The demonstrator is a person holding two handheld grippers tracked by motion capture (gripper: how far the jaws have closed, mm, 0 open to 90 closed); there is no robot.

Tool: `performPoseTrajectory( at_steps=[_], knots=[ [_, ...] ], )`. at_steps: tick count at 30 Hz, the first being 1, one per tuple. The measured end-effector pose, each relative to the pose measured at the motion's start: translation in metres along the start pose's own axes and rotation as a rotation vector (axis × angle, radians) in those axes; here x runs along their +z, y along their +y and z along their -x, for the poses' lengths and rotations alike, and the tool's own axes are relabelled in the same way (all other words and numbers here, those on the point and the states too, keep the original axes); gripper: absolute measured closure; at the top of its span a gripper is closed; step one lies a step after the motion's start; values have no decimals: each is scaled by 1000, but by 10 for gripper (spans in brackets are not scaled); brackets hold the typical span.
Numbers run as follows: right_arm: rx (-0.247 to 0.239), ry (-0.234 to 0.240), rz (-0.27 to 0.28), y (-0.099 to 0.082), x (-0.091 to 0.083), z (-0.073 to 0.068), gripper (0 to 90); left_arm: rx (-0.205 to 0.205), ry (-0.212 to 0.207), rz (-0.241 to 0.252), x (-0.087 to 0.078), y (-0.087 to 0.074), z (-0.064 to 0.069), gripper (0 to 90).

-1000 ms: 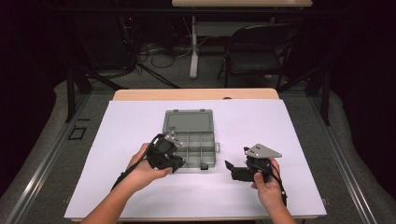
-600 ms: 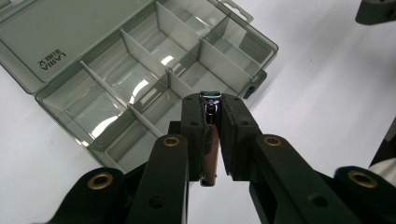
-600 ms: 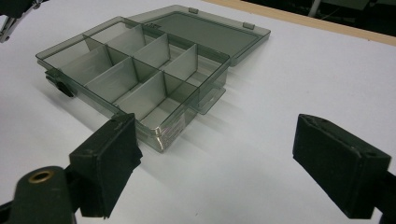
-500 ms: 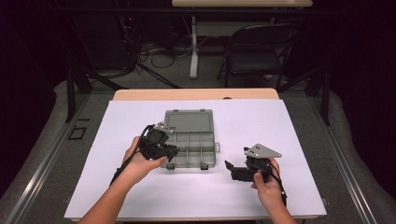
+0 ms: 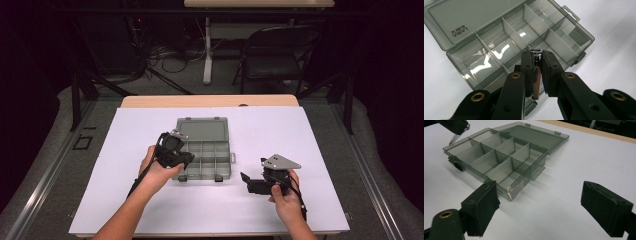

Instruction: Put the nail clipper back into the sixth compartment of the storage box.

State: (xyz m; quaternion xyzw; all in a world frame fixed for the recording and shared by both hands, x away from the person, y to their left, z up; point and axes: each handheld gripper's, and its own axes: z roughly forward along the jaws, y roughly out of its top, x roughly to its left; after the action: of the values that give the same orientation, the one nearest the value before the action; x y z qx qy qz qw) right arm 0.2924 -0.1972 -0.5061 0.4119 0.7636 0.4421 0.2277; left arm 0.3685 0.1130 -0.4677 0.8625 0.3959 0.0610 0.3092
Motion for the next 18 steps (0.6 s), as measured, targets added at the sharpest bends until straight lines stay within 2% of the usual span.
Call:
performPoseTrajectory(
  at_steps=[8,18],
  knots=[
    [-2,1,-3,0,1,0,140,-22,-3,-19,14,0,-4,803],
    [-4,3,-3,-1,1,-1,141,-20,2,-57,28,0,-5,803]
  ],
)
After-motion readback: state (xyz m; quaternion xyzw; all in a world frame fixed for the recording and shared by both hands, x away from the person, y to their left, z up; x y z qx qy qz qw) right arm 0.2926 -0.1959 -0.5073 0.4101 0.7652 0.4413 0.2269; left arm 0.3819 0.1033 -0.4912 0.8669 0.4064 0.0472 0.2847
